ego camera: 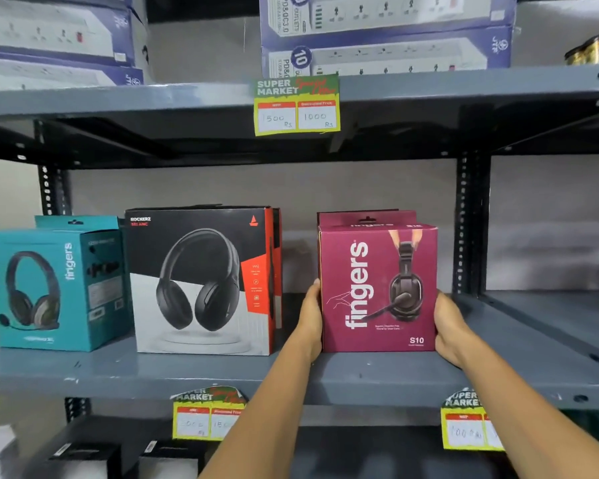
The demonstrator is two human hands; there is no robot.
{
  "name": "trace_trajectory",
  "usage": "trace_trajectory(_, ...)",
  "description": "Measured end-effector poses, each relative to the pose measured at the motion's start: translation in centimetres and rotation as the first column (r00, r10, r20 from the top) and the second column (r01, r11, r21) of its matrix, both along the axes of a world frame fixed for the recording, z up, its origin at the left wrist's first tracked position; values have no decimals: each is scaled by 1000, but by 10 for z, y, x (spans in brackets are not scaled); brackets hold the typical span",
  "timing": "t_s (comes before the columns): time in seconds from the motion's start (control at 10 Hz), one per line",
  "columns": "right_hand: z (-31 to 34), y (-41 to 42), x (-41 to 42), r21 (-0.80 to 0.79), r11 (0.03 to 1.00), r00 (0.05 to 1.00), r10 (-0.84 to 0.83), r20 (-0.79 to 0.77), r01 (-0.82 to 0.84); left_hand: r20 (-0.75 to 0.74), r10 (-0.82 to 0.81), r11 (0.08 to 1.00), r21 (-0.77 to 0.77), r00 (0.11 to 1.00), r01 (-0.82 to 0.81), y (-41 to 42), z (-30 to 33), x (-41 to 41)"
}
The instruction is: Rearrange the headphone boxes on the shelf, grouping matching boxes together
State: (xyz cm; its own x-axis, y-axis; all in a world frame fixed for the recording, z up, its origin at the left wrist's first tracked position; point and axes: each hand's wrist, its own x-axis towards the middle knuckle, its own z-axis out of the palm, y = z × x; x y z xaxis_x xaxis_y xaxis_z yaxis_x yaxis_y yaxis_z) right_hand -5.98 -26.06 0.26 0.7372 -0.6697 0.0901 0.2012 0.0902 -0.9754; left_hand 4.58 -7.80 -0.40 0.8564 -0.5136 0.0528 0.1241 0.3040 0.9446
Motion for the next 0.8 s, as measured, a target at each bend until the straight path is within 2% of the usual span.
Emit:
trace_trajectory(0.3,4,11,-8,-30,1000,1000,0,-2,0,21,15,999,32,1000,-16,3,-1,-2)
trace_trajectory(0.6,0,12,-15,15,1000,999,-24,47,24,11,-9,1000,16,1000,9,4,3,-11)
trace_trajectory(0.7,-1,15,-21,1,988,981,-154,121,155,44,24,999,35,999,-25,16,6,-24)
trace_trajectory(0.8,-5,31,-31,42,924,875,-373,308,379,239,124,988,60,963,-142,34,6,-34)
